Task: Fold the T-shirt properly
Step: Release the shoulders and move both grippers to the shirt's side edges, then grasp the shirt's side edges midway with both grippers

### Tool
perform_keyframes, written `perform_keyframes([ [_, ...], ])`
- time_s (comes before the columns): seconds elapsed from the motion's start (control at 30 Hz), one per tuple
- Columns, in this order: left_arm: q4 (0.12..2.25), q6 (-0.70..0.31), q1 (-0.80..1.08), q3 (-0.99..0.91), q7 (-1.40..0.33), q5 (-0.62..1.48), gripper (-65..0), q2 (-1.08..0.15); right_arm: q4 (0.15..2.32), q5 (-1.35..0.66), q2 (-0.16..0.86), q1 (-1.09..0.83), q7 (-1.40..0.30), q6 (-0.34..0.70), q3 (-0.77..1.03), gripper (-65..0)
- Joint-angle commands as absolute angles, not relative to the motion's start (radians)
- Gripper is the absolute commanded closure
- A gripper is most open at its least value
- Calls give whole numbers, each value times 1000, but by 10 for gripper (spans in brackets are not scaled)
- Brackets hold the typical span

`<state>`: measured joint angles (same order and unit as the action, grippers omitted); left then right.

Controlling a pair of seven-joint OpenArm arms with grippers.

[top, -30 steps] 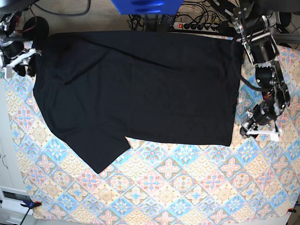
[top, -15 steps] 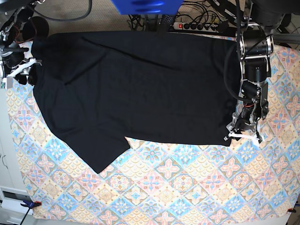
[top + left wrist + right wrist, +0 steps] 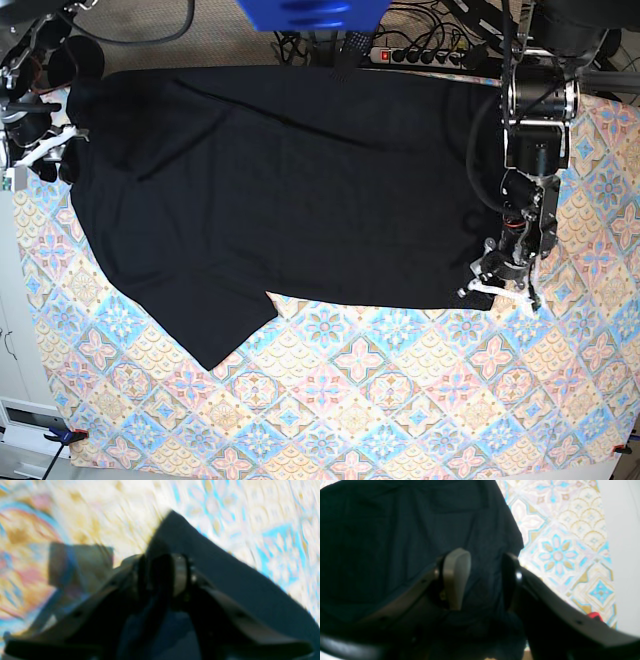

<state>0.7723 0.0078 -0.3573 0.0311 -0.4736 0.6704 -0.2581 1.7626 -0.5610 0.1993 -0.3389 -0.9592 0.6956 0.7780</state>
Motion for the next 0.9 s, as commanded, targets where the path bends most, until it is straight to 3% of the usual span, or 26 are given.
perform_keyframes([
  [0.0, 816, 1, -355, 33, -512, 677, -114, -252, 1781, -559, 219, -317, -932, 698, 785, -244],
  [0.17, 938, 1, -300, 31, -545, 677, -55, -252, 1779, -469, 217, -272, -932, 698, 746, -245],
  [0.23, 977, 1, -271, 31, -545, 677, 0, -260, 1774, -469, 217, -243, -932, 698, 714, -245],
  [0.57, 1221, 1, -91, -117, -545, 677, 0, -298, 1577, -171, 226, -39, -921, 698, 507, -244],
  [0.87, 1403, 1, 44, -173, -545, 677, 0, -317, 1205, -162, 358, 160, -794, 698, 332, -245],
])
